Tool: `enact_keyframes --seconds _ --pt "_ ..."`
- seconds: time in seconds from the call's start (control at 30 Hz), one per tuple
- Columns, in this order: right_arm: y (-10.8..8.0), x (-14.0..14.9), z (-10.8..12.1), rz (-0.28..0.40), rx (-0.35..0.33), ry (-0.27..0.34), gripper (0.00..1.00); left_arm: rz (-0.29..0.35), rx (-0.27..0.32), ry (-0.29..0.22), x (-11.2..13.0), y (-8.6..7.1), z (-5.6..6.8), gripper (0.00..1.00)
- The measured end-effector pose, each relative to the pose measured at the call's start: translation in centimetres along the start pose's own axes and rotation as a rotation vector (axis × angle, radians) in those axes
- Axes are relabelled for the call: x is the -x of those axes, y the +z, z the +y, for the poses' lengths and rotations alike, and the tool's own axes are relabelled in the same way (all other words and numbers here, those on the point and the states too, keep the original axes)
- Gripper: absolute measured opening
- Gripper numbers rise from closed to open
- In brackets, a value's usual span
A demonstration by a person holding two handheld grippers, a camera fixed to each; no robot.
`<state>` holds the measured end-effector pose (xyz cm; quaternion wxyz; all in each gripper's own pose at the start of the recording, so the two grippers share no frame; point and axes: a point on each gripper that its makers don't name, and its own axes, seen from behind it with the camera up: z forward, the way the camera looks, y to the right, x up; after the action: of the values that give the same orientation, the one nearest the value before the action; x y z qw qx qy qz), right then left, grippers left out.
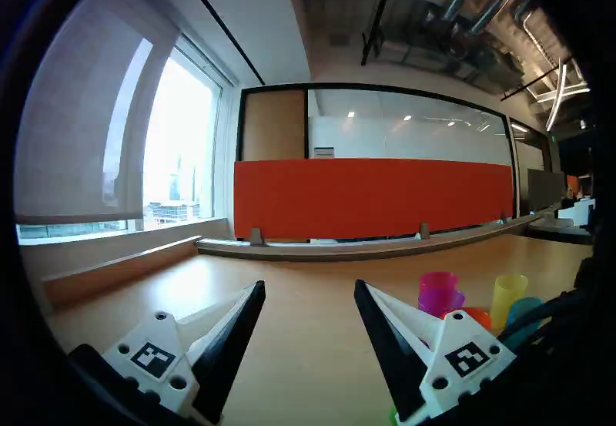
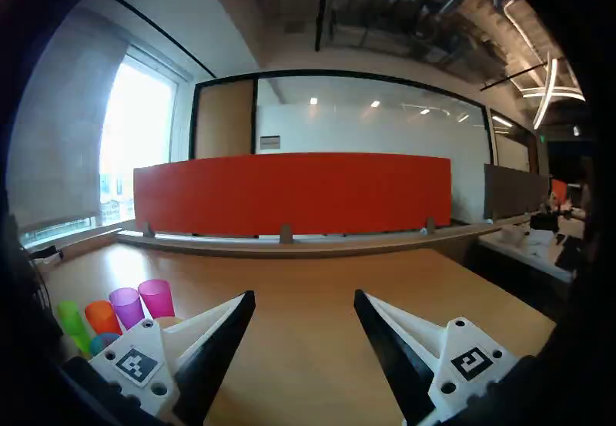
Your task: Pour water
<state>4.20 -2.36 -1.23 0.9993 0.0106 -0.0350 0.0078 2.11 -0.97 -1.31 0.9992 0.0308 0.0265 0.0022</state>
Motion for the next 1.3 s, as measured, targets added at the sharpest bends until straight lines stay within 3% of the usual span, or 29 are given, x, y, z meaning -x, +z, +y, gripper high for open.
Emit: enact_keyframes --seconds 0.77,1.3 --pt "0.1 0.7 0.6 -0.010 0.019 -0.002 1.00 0.005 0.008 -0.007 0.6 0.7 -0.1 0.85" --pt "-0.4 0.7 1.4 -0.006 0.031 0.007 1.00 -0.047 0.015 -0.005 2.1 1.2 0.0 0.85"
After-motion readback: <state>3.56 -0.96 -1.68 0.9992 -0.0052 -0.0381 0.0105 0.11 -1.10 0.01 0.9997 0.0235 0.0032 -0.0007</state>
